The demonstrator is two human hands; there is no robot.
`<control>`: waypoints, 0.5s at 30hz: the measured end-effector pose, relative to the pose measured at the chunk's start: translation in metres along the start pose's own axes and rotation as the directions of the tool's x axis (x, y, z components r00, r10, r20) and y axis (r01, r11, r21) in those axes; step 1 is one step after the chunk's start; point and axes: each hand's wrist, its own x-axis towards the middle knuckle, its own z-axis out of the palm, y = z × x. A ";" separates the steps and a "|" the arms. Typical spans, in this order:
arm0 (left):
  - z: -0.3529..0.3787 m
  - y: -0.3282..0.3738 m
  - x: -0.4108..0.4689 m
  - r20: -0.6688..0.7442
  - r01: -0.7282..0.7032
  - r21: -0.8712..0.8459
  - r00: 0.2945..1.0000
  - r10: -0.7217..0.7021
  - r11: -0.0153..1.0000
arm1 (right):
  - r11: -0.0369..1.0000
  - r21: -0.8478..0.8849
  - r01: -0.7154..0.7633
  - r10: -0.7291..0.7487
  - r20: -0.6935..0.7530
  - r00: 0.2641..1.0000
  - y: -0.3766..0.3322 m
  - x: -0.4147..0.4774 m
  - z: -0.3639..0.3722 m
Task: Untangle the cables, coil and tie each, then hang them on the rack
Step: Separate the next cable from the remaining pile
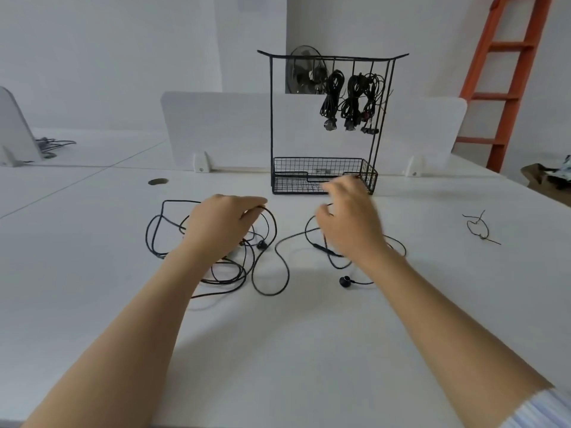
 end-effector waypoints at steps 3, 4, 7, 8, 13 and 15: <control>0.002 0.003 -0.002 -0.060 0.002 -0.100 0.998 -0.008 0.995 | 0.855 0.519 -0.005 -0.167 0.283 0.944 -0.031 -0.017 0.010; 0.004 0.003 -0.002 -0.062 0.009 -0.162 0.998 -0.019 0.987 | 0.835 0.547 -0.056 -0.169 0.352 0.921 -0.037 -0.022 0.015; 0.005 0.005 0.001 -0.011 0.039 -0.360 0.999 -0.046 0.932 | 0.778 0.607 -0.158 -0.095 0.364 0.927 -0.038 -0.026 0.025; 0.005 0.005 0.002 0.003 0.048 -0.403 0.999 -0.051 0.914 | 0.747 0.642 -0.175 -0.074 0.341 0.937 -0.035 -0.025 0.027; 0.010 0.002 0.002 0.079 0.074 -0.397 0.996 -0.047 0.915 | 0.578 0.811 -0.091 0.186 -0.023 0.982 -0.017 -0.010 0.008; 0.011 -0.001 0.003 0.104 0.094 -0.376 0.993 -0.059 0.922 | 0.493 0.869 -0.031 0.350 -0.166 0.922 -0.004 -0.001 -0.008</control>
